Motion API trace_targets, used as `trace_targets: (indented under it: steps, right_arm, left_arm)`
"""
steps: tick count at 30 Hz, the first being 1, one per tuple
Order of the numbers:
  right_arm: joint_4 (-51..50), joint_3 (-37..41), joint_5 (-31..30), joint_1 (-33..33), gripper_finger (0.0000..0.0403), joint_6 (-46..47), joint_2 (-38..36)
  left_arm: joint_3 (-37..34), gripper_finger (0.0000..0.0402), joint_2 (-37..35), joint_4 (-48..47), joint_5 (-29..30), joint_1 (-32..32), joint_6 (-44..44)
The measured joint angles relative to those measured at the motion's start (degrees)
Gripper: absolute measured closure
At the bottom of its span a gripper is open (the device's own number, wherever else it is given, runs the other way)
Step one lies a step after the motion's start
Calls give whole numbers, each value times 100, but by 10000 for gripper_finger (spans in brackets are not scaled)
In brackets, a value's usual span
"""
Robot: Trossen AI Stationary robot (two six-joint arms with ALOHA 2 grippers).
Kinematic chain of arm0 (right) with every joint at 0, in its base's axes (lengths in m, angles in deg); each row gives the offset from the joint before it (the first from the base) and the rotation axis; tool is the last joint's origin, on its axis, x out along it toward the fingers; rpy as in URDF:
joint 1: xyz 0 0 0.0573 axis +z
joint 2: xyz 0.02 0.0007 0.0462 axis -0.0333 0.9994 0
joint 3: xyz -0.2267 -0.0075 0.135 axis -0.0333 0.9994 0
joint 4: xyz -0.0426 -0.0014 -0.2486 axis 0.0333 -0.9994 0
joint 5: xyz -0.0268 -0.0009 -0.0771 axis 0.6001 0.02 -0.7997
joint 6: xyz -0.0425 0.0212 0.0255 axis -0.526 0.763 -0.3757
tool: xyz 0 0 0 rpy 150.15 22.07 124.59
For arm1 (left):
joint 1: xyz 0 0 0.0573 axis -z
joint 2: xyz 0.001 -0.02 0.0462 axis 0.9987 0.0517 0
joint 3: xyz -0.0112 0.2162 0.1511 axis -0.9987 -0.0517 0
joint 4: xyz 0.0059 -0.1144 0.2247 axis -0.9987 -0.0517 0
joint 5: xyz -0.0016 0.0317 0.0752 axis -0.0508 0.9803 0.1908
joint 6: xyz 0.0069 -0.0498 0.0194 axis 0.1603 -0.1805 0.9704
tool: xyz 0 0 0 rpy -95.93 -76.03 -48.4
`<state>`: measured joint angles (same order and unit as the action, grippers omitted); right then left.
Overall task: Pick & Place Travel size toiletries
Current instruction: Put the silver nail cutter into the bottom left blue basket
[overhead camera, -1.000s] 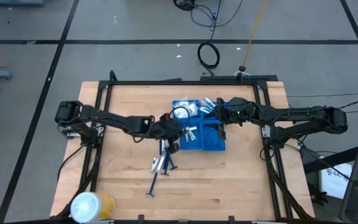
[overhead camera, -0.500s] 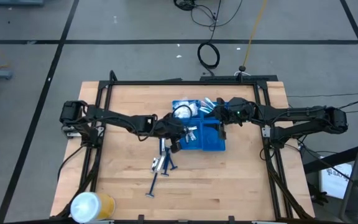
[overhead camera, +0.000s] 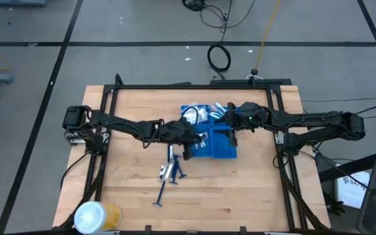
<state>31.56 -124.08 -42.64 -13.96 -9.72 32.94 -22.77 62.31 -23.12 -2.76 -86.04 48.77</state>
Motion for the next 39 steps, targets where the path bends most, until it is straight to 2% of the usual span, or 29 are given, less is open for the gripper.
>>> trace_targets:
  steps: [2, 6, 9, 19, 27, 33, 39]
  right_arm:
    - [2, -2, 0, 0, 232, 11, 0]
    - [43, -2, -2, 0, 232, 13, 0]
    - [93, 0, 0, 0, 232, 13, 0]
    - [126, -2, 0, 0, 232, 13, 0]
    - [87, 0, 15, 0, 232, 15, 0]
    - [79, -1, 14, 0, 232, 11, 0]
    - [80, -2, 15, -2, 232, 11, 0]
  left_arm:
    - [0, 363, 0, -105, -22, -31, -145]
    - [0, 363, 0, -406, -16, -232, -1180]
    - [0, 363, 0, -700, -131, -357, -1518]
    - [2, 363, 2, -744, -308, -350, -1325]
    - [11, 348, 421, -562, -306, -313, -1387]
    - [9, 358, 573, -444, -308, -280, -1423]
    - [9, 315, 590, -247, -306, -284, -1354]
